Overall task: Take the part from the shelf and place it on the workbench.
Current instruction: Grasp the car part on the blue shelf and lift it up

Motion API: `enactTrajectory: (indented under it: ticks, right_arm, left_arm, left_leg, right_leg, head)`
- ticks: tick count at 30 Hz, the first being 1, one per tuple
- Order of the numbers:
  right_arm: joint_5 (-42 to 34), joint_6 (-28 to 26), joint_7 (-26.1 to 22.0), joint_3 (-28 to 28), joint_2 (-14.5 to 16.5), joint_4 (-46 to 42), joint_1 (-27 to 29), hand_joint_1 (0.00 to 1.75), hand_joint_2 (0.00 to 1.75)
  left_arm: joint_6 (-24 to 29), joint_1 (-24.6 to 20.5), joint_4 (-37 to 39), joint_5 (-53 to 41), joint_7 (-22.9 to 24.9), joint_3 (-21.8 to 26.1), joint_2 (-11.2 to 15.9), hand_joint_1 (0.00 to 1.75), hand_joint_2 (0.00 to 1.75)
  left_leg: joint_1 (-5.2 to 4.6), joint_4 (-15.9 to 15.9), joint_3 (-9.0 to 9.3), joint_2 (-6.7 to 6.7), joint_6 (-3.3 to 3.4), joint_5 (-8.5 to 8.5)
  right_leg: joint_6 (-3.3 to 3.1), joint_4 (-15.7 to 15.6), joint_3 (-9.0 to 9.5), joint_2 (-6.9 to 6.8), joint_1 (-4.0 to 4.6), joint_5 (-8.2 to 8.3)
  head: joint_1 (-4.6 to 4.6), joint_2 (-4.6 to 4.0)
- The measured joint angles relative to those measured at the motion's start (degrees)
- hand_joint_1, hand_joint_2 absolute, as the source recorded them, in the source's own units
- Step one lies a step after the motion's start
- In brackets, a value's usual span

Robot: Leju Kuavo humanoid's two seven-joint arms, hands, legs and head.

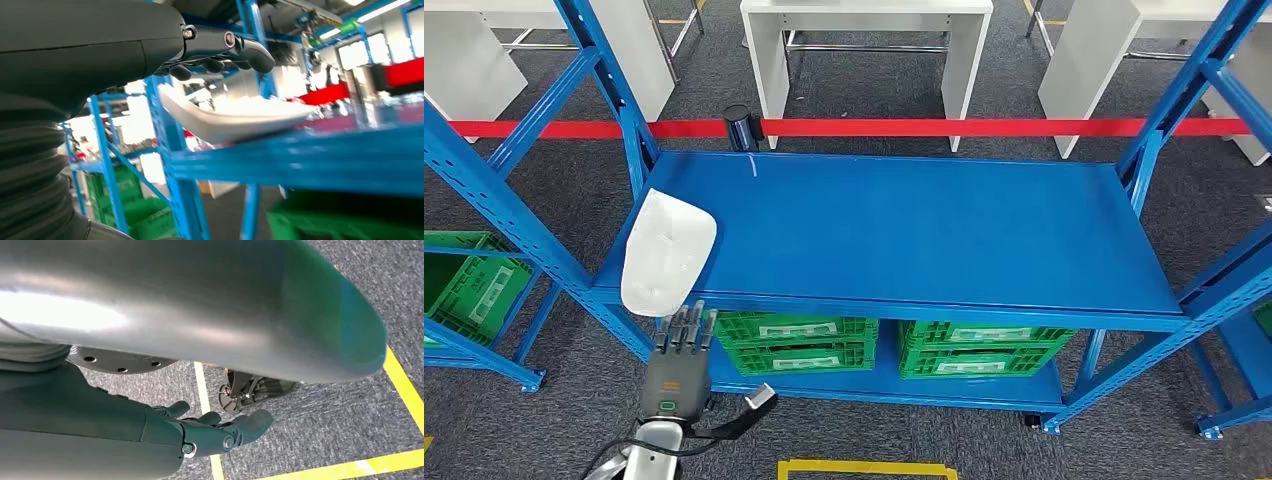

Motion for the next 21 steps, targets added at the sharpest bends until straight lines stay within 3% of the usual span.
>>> enactTrajectory:
  ticks: [12, 21]
  right_arm:
    - [-0.2, 0.0, -0.1, -0.1, 0.1, 0.0, 0.5, 0.0, 0.0]
    - [-0.2, 0.0, -1.2, -0.1, 0.1, 0.0, 0.5, 0.0, 0.0]
  left_arm:
    - [3.7, 0.3, 0.5, 0.0, 0.0, 9.9, 8.8, 0.0, 1.75]
    - [6.6, -4.3, 8.0, 0.0, 0.0, 10.1, 9.5, 0.0, 1.75]
  left_leg:
    - [0.08, 0.0, 0.02, -0.06, -0.06, 0.0]
    - [0.05, 0.0, 0.03, -0.04, -0.05, 0.0]
  right_leg:
    - [-0.09, 0.0, 0.03, -0.02, 0.08, -0.06]
    - [-0.08, 0.0, 0.05, -0.02, 0.05, -0.05]
  head:
    - [0.0, 0.0]
    - [0.0, 0.0]
